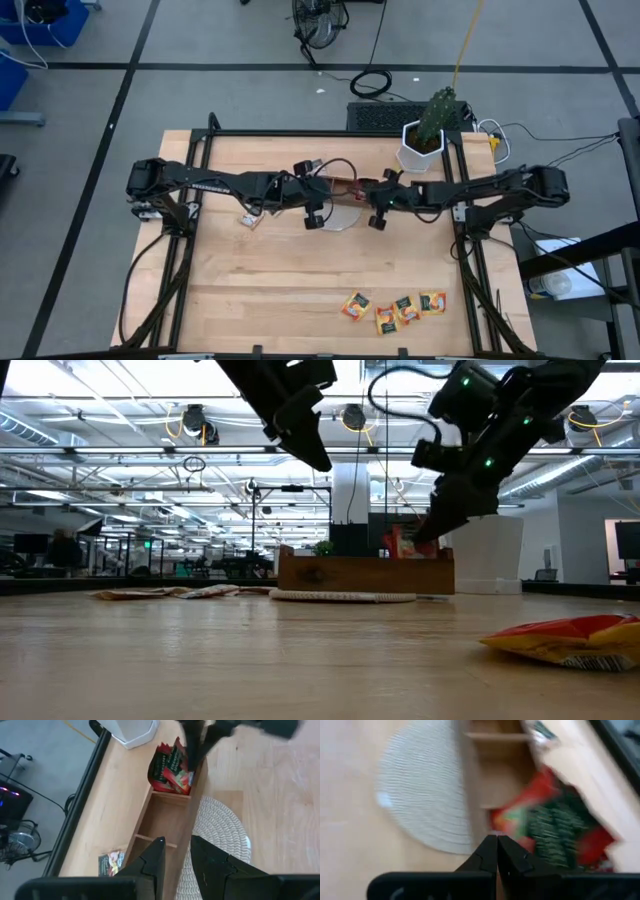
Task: Pick & Place Tea
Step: Put the red tea bag into the right section of the wood organizer, then put the orange tea bag into the middle section of the wood organizer
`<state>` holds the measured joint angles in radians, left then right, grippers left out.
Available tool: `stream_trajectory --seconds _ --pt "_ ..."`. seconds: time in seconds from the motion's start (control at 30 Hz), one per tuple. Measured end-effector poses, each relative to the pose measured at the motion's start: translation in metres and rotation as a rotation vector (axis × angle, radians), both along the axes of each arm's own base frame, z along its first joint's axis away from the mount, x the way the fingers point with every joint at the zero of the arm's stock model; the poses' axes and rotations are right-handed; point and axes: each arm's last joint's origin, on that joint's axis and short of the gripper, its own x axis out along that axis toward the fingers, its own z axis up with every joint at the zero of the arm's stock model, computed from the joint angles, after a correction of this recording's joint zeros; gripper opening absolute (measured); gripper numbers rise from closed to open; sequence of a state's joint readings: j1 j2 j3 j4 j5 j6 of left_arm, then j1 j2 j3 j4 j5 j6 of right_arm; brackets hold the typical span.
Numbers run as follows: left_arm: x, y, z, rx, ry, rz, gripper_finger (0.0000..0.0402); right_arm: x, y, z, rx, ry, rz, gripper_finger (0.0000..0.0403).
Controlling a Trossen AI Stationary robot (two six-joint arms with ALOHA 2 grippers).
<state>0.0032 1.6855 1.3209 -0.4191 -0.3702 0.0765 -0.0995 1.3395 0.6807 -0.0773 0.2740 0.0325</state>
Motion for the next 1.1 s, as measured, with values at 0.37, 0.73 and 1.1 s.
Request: stream_trajectory --seconds 0.37,0.73,1.1 --pt "-0.005 0.002 -0.004 0.006 0.072 -0.008 0.0097 -0.034 0.069 0.033 0.318 -0.051 0.377 0.0001" --pt "-0.007 0.019 -0.015 -0.257 0.095 -0.256 0.0097 -0.042 0.123 0.042 0.58 -0.748 0.956 0.0072" --pt "-0.006 0.015 -0.014 -0.334 0.073 -0.36 0.0097 -0.04 0.16 0.079 0.266 -0.098 0.525 0.0237"
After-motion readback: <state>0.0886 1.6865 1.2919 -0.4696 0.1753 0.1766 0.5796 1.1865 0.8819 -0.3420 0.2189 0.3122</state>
